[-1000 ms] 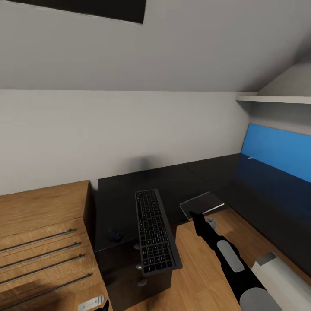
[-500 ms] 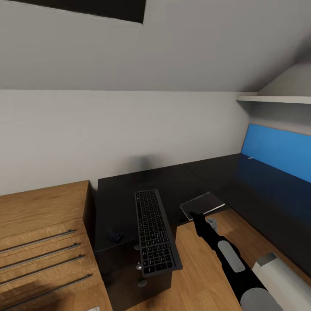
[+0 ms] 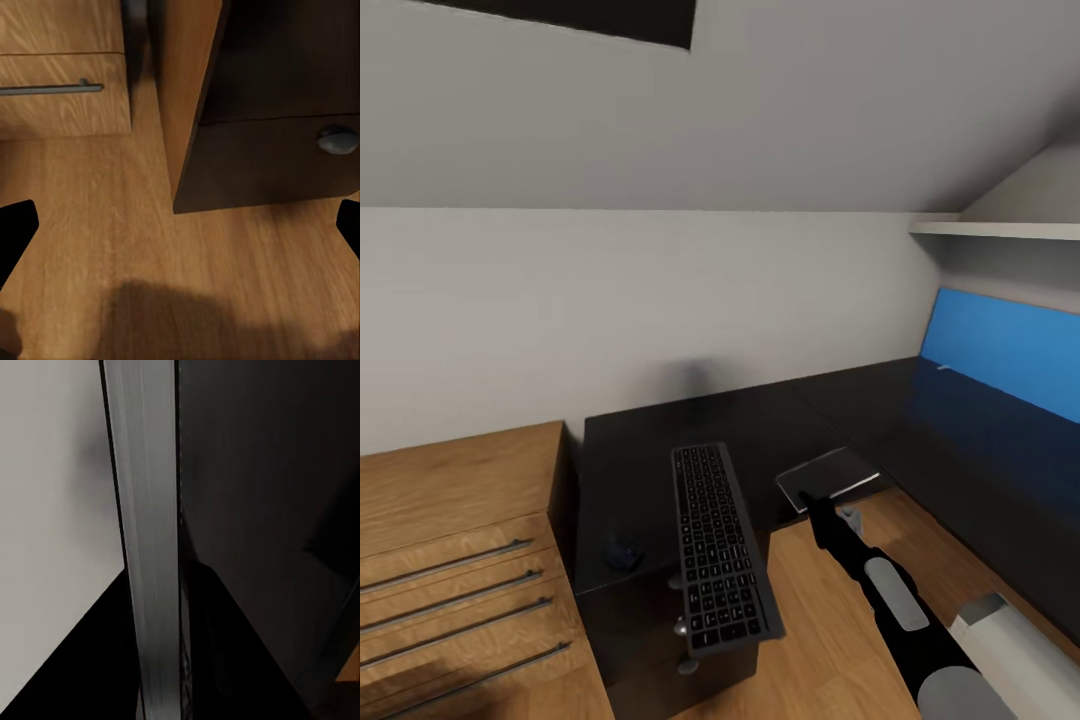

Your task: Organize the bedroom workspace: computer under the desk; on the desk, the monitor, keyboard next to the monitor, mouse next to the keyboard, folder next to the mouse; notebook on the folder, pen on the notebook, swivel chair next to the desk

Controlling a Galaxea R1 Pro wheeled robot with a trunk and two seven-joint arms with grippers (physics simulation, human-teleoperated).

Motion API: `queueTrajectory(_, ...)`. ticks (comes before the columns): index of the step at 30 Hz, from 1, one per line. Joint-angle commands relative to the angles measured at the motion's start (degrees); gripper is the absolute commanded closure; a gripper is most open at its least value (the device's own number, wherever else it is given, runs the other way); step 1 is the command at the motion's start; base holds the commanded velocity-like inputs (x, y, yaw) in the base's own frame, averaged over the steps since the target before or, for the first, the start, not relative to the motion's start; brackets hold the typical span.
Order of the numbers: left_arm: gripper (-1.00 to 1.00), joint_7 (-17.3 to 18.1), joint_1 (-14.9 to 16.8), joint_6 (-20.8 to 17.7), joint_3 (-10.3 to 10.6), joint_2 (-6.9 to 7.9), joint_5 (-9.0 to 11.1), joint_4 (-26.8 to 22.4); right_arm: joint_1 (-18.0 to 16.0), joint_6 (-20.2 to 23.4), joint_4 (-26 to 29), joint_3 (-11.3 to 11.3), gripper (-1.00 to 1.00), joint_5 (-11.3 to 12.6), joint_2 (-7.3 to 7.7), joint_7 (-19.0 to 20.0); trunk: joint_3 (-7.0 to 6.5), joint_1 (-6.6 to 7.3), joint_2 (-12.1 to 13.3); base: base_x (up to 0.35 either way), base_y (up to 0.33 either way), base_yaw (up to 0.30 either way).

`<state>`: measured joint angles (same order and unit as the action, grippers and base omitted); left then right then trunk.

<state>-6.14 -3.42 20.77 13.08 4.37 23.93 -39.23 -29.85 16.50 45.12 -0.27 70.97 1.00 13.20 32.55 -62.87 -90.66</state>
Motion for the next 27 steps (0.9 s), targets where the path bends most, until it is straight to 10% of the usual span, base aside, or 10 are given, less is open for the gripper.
queueTrajectory(1,-1.0,-0.55,0.0,0.27,0.57,0.05,0.23,-0.01,-0.03,1.69,-0.26,-0.11,1.0,0.6,0.03,0.24,0.04,-0.02,-0.02,0.082,0.0,0.0)
queueTrajectory(12,-1.0,-0.74,-0.01,0.28,1.59,-0.1,0.22,-0.26,-0.07,9.11,-3.25,-0.93,1.0,1.88,0.45,0.41,0.04,-0.02,-0.02,0.022,0.0,0.0)
queueTrajectory(27,-1.0,-0.82,-0.01,0.24,1.77,-0.15,0.24,-0.25,-0.07,10.92,-3.44,-2.36,1.0,11.72,0.87,0.41,2.38,-2.88,-5.24,0.0,0.0,0.0)
